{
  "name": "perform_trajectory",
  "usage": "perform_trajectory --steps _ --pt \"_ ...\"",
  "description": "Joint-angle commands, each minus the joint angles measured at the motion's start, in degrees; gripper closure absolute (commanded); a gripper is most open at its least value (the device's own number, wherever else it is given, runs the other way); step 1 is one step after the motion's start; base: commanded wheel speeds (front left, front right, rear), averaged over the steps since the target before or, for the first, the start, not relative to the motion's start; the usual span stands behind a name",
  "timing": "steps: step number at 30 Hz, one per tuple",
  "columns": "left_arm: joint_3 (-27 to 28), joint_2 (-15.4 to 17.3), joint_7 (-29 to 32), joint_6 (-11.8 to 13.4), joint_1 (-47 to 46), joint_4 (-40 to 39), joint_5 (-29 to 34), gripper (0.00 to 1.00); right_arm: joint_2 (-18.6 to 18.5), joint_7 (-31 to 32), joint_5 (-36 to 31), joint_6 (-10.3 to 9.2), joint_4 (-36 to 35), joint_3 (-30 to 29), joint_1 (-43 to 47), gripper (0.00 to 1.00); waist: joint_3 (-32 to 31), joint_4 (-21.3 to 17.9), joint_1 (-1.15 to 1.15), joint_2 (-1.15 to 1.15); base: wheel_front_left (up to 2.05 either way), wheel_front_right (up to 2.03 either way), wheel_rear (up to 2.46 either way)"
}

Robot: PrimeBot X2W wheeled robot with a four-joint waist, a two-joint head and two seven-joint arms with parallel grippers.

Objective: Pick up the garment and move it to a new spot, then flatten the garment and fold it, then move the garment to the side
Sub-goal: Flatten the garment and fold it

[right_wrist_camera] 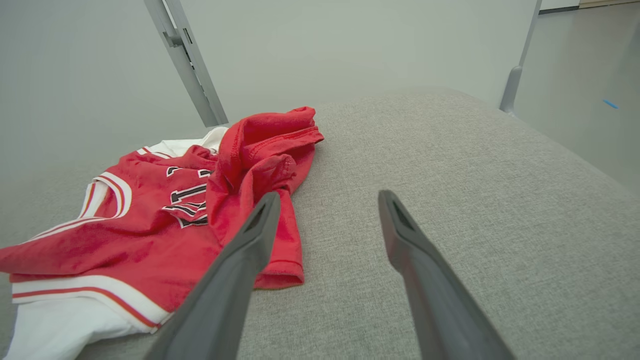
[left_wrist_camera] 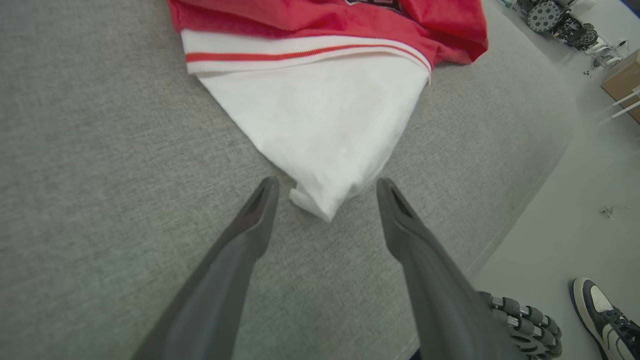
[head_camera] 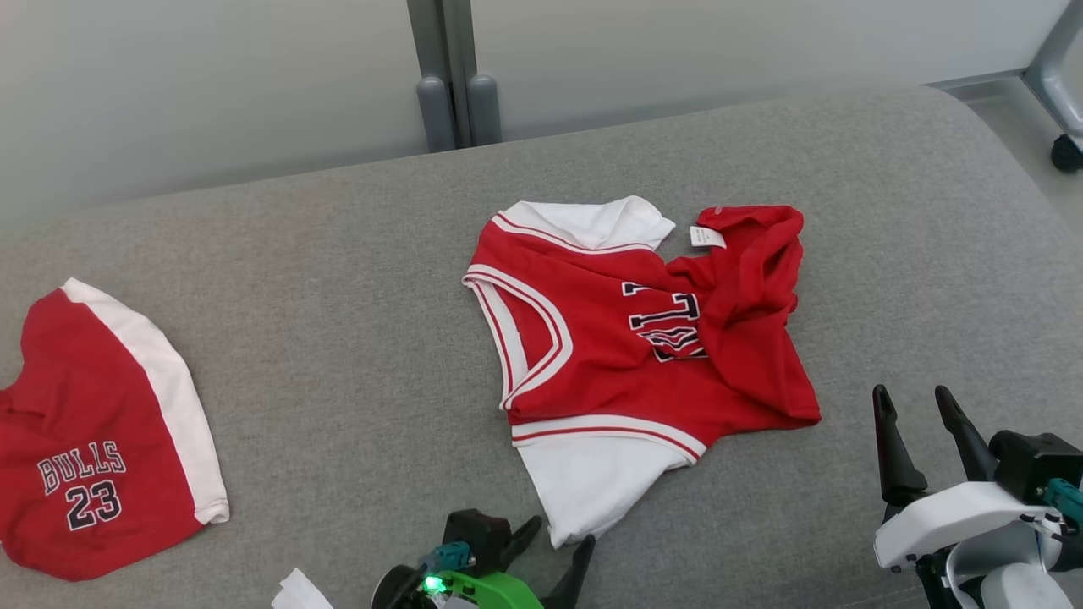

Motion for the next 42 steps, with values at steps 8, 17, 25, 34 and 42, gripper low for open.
perform_trajectory --steps 8,17,25,34,42 --pt "-1.92 0.31 0.21 0.48 -2.19 2.14 -2.82 1.00 0.07 -1.26 -0.71 -0.04 2.16 -0.14 -1.62 0.00 0.67 -0.79 0.00 0.00 0.00 0.00 0.00" --pt "-1.42 0.31 -5.04 1.50 -3.20 1.75 -4.69 1.00 -0.80 -0.08 0.62 -0.04 4.20 0.46 -3.94 0.00 -0.18 2.57 0.00 0.00 0.00 0.00 0.00" --pt "-1.53 0.30 -7.21 2.42 -3.97 0.51 -4.94 1.00 -1.36 4.92 9.40 -0.05 10.06 -0.36 -10.21 0.00 0.71 6.49 0.00 0.00 0.00 0.00 0.00" --pt "-3.28 0.31 -7.91 3.09 -4.75 -0.30 -4.78 1.00 -1.74 10.48 18.24 -0.05 20.36 -2.59 -17.40 0.00 2.25 8.80 0.00 0.00 0.00 0.00 0.00" --pt "-4.39 0.31 -8.14 3.69 -5.76 -0.12 -4.95 1.00 -2.86 9.86 19.44 -0.05 27.64 -1.14 -21.94 0.00 3.57 9.40 0.00 0.00 0.00 0.00 0.00"
